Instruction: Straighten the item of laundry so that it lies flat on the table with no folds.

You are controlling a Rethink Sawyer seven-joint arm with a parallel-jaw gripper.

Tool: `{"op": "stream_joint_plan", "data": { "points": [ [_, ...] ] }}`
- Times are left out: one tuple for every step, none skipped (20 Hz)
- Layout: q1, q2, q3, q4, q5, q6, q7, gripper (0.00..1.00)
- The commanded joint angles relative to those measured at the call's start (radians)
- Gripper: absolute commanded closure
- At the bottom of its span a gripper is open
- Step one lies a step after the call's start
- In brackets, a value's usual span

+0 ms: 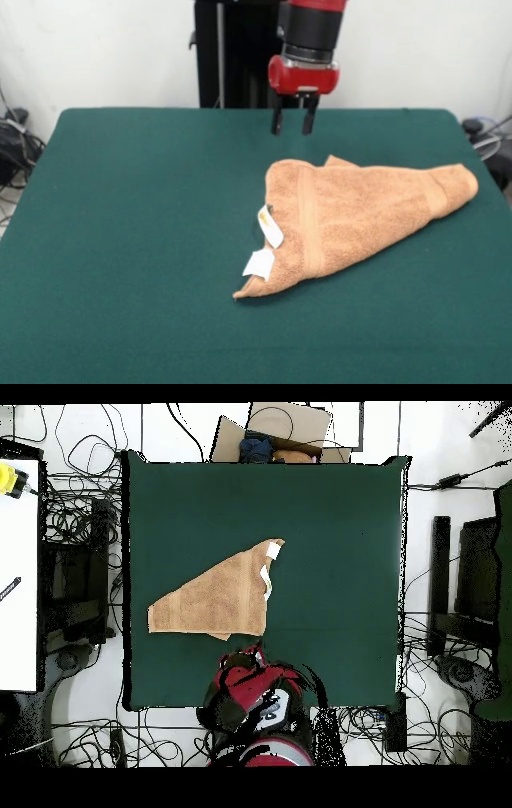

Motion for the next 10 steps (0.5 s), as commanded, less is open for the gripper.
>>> {"op": "stream_joint_plan", "data": {
  "points": [
    [-0.014,0.015,0.077,-0.054,-0.130,0.020,-0.005,0.00],
    [-0.016,-0.003,0.072,-0.045,-0.146,0.018,-0.004,0.00],
    [-0.016,-0.015,0.065,-0.036,-0.156,0.012,0.003,0.00],
    [-0.007,-0.015,0.060,-0.039,-0.151,0.007,0.016,0.00],
    [0.003,-0.015,0.054,-0.041,-0.146,0.002,0.029,0.00],
    [0.033,0.005,0.036,-0.061,-0.130,-0.015,0.041,0.00],
    [0.072,0.036,0.007,-0.083,-0.104,-0.036,0.055,0.00],
    [0.108,0.065,-0.020,-0.102,-0.081,-0.059,0.063,0.00],
    [0.130,0.093,-0.040,-0.119,-0.065,-0.084,0.065,0.00],
    [0.147,0.111,-0.054,-0.131,-0.051,-0.102,0.068,0.00]
  ]
}}
